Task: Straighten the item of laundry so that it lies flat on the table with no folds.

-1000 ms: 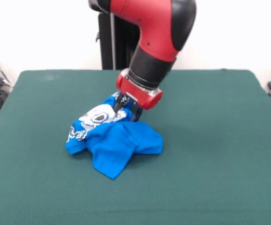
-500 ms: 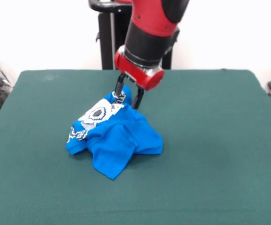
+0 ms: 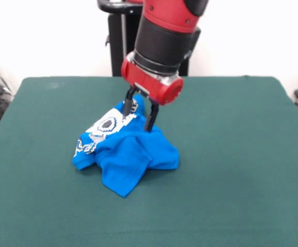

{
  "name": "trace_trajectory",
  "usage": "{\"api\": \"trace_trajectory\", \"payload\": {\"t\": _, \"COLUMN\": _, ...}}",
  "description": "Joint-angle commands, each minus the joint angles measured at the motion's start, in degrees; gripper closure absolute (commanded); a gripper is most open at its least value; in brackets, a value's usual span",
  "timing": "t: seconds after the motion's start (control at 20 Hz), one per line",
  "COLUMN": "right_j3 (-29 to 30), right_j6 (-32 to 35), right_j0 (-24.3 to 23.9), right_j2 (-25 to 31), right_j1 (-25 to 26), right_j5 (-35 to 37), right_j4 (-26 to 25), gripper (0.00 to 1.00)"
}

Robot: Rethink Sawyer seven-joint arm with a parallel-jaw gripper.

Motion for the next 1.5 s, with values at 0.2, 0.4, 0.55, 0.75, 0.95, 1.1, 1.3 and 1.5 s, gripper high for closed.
{"api": "trace_trajectory", "payload": {"t": 0.2, "right_j3": -4.11, "right_j6": 9.35, "right_j0": 4.57, "right_j2": 4.44, "right_j1": 12.0, "right_j5": -11.8, "right_j4": 0.26, "gripper": 0.0}}
{"api": "trace_trajectory", "payload": {"t": 0.4, "right_j3": -4.53, "right_j6": 8.24, "right_j0": 5.71, "right_j2": 3.14, "right_j1": 13.64, "right_j5": -10.99, "right_j4": 0.3, "gripper": 0.0}}
{"api": "trace_trajectory", "payload": {"t": 0.55, "right_j3": -5.17, "right_j6": 7.36, "right_j0": 7.73, "right_j2": -0.57, "right_j1": 15.64, "right_j5": -9.53, "right_j4": -1.06, "gripper": 0.0}}
{"api": "trace_trajectory", "payload": {"t": 0.75, "right_j3": -4.2, "right_j6": 4.2, "right_j0": 8.77, "right_j2": -4.1, "right_j1": 16.39, "right_j5": -8.06, "right_j4": -4.02, "gripper": 0.0}}
{"api": "trace_trajectory", "payload": {"t": 0.95, "right_j3": -2.96, "right_j6": 2.63, "right_j0": 9.67, "right_j2": -5.96, "right_j1": 15.31, "right_j5": -4.62, "right_j4": -5.13, "gripper": 0.0}}
{"api": "trace_trajectory", "payload": {"t": 1.1, "right_j3": -2.27, "right_j6": 2.36, "right_j0": 9.51, "right_j2": -5.33, "right_j1": 15.16, "right_j5": -4.92, "right_j4": -5.76, "gripper": 0.0}}
{"api": "trace_trajectory", "payload": {"t": 1.3, "right_j3": -1.0, "right_j6": 3.04, "right_j0": 9.54, "right_j2": -4.98, "right_j1": 15.42, "right_j5": -6.86, "right_j4": -6.42, "gripper": 0.0}}
{"api": "trace_trajectory", "payload": {"t": 1.5, "right_j3": -0.37, "right_j6": 4.7, "right_j0": 10.0, "right_j2": -5.02, "right_j1": 16.36, "right_j5": -9.03, "right_j4": -6.54, "gripper": 0.0}}
